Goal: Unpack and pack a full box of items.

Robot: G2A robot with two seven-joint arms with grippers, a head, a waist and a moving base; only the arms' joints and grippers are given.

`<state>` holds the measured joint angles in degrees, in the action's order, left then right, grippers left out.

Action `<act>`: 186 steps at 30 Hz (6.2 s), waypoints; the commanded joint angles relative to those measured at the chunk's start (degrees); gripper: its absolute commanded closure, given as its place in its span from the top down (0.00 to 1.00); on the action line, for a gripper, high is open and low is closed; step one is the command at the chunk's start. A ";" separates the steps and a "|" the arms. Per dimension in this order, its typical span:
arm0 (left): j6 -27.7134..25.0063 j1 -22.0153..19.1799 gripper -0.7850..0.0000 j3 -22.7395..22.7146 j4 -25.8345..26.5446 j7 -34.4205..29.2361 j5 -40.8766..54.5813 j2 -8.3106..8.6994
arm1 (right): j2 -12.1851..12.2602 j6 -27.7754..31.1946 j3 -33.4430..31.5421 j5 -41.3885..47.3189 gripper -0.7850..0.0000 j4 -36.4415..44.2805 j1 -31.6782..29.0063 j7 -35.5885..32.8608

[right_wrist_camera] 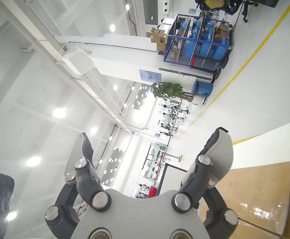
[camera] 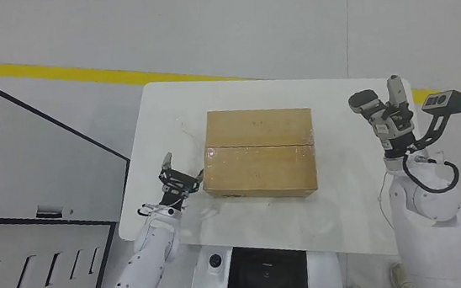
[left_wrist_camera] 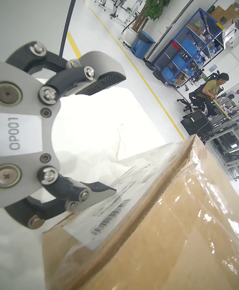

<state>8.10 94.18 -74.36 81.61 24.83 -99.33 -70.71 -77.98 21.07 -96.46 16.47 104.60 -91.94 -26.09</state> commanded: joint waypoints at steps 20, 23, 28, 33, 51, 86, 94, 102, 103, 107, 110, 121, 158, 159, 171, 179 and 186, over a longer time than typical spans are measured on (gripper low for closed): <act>-15.02 5.37 1.00 -10.00 17.31 -3.54 19.05 1.15 | 0.31 0.11 2.24 2.06 1.00 -4.69 -3.53 -5.28; -15.02 5.37 1.00 -10.00 17.31 -3.54 19.05 1.15 | 0.31 0.11 2.24 2.06 1.00 -4.69 -3.53 -5.28; -15.02 5.37 1.00 -10.00 17.31 -3.54 19.05 1.15 | 0.31 0.11 2.24 2.06 1.00 -4.69 -3.53 -5.28; -15.02 5.37 1.00 -10.00 17.31 -3.54 19.05 1.15 | 0.31 0.11 2.24 2.06 1.00 -4.69 -3.53 -5.28; -15.02 5.37 1.00 -10.00 17.31 -3.54 19.05 1.15 | 0.31 0.11 2.24 2.06 1.00 -4.69 -3.53 -5.28; -15.02 5.37 1.00 -10.00 17.31 -3.54 19.05 1.15 | 0.31 0.11 2.24 2.06 1.00 -4.69 -3.53 -5.28; -15.02 5.37 1.00 -10.00 17.31 -3.54 19.05 1.15 | 0.31 0.11 2.24 2.06 1.00 -4.69 -3.53 -5.28; -13.79 6.90 1.00 -10.42 19.58 -2.81 19.02 1.08 | 0.22 0.69 4.22 1.70 1.00 -4.30 -4.02 -3.86; -13.79 6.90 1.00 -10.42 19.58 -2.81 19.02 1.08 | 0.20 0.42 4.68 1.93 1.00 -4.43 -4.16 -3.72; -13.79 6.90 1.00 -10.42 19.58 -2.81 19.02 1.08 | 0.19 0.19 4.96 2.02 1.00 -4.35 -4.27 -3.61; -13.79 6.90 1.00 -10.42 19.58 -2.81 19.02 1.08 | 0.19 0.19 4.96 2.02 1.00 -4.35 -4.27 -3.61; -14.96 7.16 1.00 -10.98 19.48 -2.48 20.11 1.08 | 0.69 0.84 4.15 3.18 1.00 -9.14 -5.37 -5.30; -14.54 6.78 1.00 -10.86 19.35 -2.79 20.43 1.01 | 1.64 1.82 8.36 4.37 1.00 -16.51 2.95 -7.16; -14.54 6.78 1.00 -10.86 19.35 -2.79 20.43 1.01 | 1.65 1.73 8.54 4.56 1.00 -16.69 3.23 -7.21; -14.54 6.78 1.00 -10.86 19.35 -2.79 20.43 1.01 | 1.64 1.46 10.48 8.24 1.00 -17.73 8.22 -7.90; -14.54 6.78 1.00 -10.86 19.35 -2.79 20.43 1.01 | 1.25 2.53 13.38 8.93 1.00 -24.69 16.67 -7.53; -14.54 6.78 1.00 -10.86 19.35 -2.79 20.43 1.01 | 0.40 6.32 17.24 8.49 1.00 -37.24 25.80 -7.21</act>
<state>-6.45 100.96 -85.23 100.96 22.04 -78.90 -69.70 -77.46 26.94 -79.69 24.98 68.94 -67.10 -33.45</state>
